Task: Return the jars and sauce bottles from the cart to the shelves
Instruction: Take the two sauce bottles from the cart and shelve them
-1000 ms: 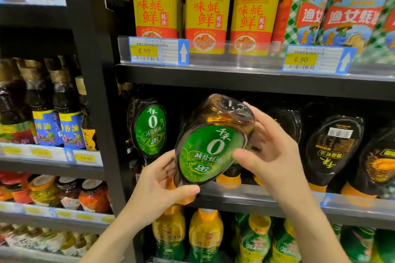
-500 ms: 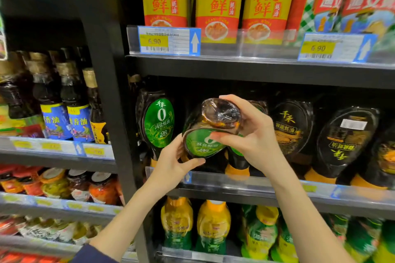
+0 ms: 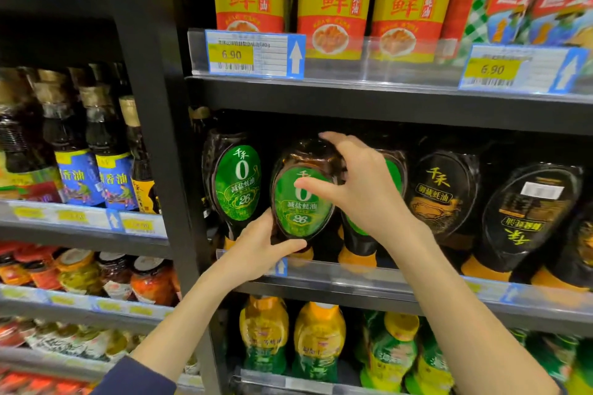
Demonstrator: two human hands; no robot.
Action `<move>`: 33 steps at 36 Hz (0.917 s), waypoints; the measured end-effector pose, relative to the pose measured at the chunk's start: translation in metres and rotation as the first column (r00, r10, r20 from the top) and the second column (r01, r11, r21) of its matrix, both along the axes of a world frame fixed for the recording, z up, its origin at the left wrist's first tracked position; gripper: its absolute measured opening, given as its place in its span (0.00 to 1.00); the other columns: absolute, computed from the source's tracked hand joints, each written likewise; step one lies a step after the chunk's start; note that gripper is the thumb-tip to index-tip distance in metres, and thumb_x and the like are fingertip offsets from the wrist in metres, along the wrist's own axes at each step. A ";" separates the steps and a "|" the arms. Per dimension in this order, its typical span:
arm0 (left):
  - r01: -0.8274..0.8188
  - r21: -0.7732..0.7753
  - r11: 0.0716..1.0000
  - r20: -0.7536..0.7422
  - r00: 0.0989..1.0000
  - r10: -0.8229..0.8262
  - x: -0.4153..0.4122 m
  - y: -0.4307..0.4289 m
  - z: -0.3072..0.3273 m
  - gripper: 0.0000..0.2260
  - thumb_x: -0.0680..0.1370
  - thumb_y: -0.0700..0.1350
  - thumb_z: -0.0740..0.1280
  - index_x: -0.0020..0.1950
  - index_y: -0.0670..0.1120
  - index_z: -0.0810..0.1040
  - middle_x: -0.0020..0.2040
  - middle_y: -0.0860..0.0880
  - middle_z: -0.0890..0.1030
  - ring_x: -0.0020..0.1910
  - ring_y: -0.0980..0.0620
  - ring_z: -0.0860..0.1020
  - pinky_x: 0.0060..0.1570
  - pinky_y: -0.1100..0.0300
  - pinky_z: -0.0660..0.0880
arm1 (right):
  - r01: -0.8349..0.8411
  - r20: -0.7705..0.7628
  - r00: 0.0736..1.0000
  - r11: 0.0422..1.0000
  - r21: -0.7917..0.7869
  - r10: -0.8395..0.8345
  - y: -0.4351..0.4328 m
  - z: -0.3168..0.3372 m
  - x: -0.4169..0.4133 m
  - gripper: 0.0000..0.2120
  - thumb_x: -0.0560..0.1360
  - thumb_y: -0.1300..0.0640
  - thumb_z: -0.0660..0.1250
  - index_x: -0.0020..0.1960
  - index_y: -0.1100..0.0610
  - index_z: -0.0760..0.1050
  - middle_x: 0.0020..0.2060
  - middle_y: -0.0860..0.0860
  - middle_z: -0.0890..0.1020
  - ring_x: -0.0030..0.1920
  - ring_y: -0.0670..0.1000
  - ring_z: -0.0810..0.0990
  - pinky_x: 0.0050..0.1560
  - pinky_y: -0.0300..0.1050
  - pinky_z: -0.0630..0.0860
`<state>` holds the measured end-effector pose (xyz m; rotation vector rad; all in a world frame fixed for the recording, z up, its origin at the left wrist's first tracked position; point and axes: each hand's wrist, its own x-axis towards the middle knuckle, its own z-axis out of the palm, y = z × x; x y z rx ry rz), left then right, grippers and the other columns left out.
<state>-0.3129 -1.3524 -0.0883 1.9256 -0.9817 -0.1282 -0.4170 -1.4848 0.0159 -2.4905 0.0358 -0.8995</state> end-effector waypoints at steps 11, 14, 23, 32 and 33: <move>-0.065 0.058 0.996 -0.077 0.995 0.069 0.009 -0.004 -0.001 0.28 0.72 0.53 0.71 0.68 0.47 0.68 0.63 0.52 0.76 0.63 0.56 0.73 0.66 0.51 0.70 | 0.155 -0.061 0.970 0.793 -0.589 -0.235 0.006 0.025 0.010 0.27 0.75 0.43 0.63 0.68 0.57 0.67 0.60 0.55 0.76 0.64 0.56 0.70 0.63 0.46 0.65; -0.067 0.093 0.993 -0.129 0.989 0.079 0.012 -0.006 0.003 0.29 0.70 0.55 0.71 0.67 0.46 0.69 0.63 0.52 0.76 0.62 0.55 0.73 0.65 0.52 0.70 | 0.139 -0.100 0.963 0.782 -0.607 -0.249 0.002 0.034 0.017 0.26 0.74 0.43 0.64 0.67 0.57 0.69 0.56 0.55 0.79 0.59 0.56 0.75 0.58 0.47 0.69; -0.078 0.129 0.989 -0.195 0.975 0.103 0.011 -0.011 0.010 0.17 0.75 0.45 0.69 0.61 0.44 0.69 0.50 0.57 0.75 0.48 0.63 0.73 0.44 0.75 0.70 | 0.148 -0.054 0.970 0.748 -0.647 -0.238 -0.009 0.034 0.027 0.25 0.74 0.41 0.63 0.66 0.54 0.70 0.56 0.53 0.79 0.57 0.54 0.77 0.44 0.44 0.70; -0.079 0.138 0.987 -0.242 0.964 0.111 0.015 -0.010 0.008 0.20 0.74 0.48 0.70 0.62 0.46 0.70 0.56 0.56 0.76 0.57 0.59 0.73 0.56 0.68 0.69 | 0.197 0.040 0.976 0.781 -0.592 -0.216 -0.013 0.023 0.019 0.28 0.74 0.37 0.60 0.69 0.51 0.66 0.54 0.51 0.80 0.58 0.53 0.77 0.54 0.46 0.69; -0.090 0.138 0.986 -0.230 0.966 0.120 0.015 -0.010 0.008 0.20 0.72 0.52 0.71 0.61 0.47 0.71 0.56 0.57 0.76 0.56 0.59 0.74 0.56 0.66 0.71 | 0.217 0.060 0.974 0.816 -0.536 -0.219 -0.013 0.018 0.015 0.28 0.74 0.38 0.62 0.69 0.52 0.67 0.52 0.52 0.80 0.57 0.54 0.76 0.54 0.47 0.70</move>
